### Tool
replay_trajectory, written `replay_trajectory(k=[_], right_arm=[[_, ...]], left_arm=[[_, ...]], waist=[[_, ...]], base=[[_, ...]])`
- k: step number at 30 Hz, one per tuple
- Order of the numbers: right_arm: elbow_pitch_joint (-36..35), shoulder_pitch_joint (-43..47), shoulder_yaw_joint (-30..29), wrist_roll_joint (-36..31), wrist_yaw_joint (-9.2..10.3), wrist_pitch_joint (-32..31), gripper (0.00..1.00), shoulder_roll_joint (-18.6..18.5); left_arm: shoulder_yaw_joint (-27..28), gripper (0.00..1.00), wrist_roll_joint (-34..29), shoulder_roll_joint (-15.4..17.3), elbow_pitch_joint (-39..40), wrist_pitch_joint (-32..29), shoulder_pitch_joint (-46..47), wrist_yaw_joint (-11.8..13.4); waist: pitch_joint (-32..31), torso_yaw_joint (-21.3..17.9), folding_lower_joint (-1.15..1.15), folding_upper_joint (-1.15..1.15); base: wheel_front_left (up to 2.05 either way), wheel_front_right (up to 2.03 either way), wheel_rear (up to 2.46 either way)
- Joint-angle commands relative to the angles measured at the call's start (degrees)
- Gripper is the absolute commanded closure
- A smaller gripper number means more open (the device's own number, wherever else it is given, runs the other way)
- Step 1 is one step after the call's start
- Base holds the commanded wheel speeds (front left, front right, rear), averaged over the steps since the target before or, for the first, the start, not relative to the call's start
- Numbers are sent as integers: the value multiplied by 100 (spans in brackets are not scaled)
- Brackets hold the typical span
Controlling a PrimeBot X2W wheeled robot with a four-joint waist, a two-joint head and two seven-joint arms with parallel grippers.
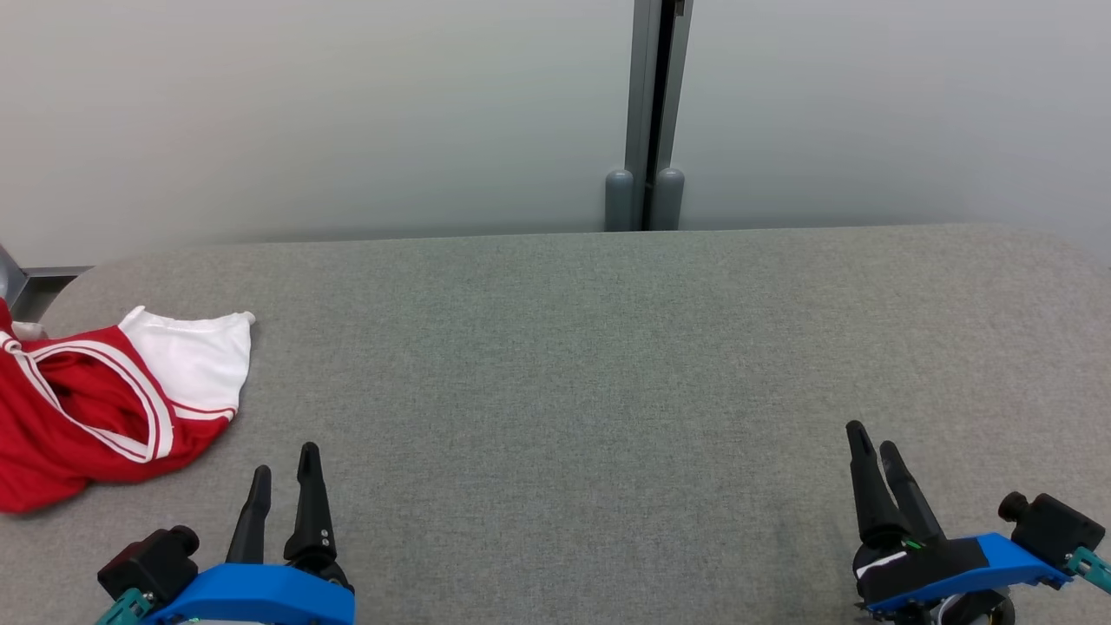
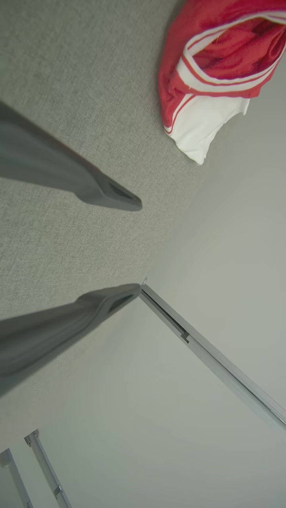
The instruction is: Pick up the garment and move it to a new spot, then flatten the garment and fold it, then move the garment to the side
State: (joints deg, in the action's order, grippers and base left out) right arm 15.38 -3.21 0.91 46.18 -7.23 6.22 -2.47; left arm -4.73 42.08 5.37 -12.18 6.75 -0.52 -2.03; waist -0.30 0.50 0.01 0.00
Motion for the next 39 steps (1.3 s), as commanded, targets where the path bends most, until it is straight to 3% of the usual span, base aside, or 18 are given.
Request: replay_trajectory(k=[1,22,39], right_arm=[[-81,13,12,-155,-27,56,0,-43],[-155,107,11,-1453,-26,201,0,-52],[-225,174,13,-2398,-29,252,0,-56]], left_arm=[[-51,0,-171,64,85,59,14,14],[-441,0,-1383,213,-8,361,-64,103],[-641,0,-1986,258,-5,427,-125,213]], waist=[[-1,2,-1,0],[-28,24,-1,0],[-66,29,-1,0]], base=[[0,0,0],[0,0,0],[0,0,0]])
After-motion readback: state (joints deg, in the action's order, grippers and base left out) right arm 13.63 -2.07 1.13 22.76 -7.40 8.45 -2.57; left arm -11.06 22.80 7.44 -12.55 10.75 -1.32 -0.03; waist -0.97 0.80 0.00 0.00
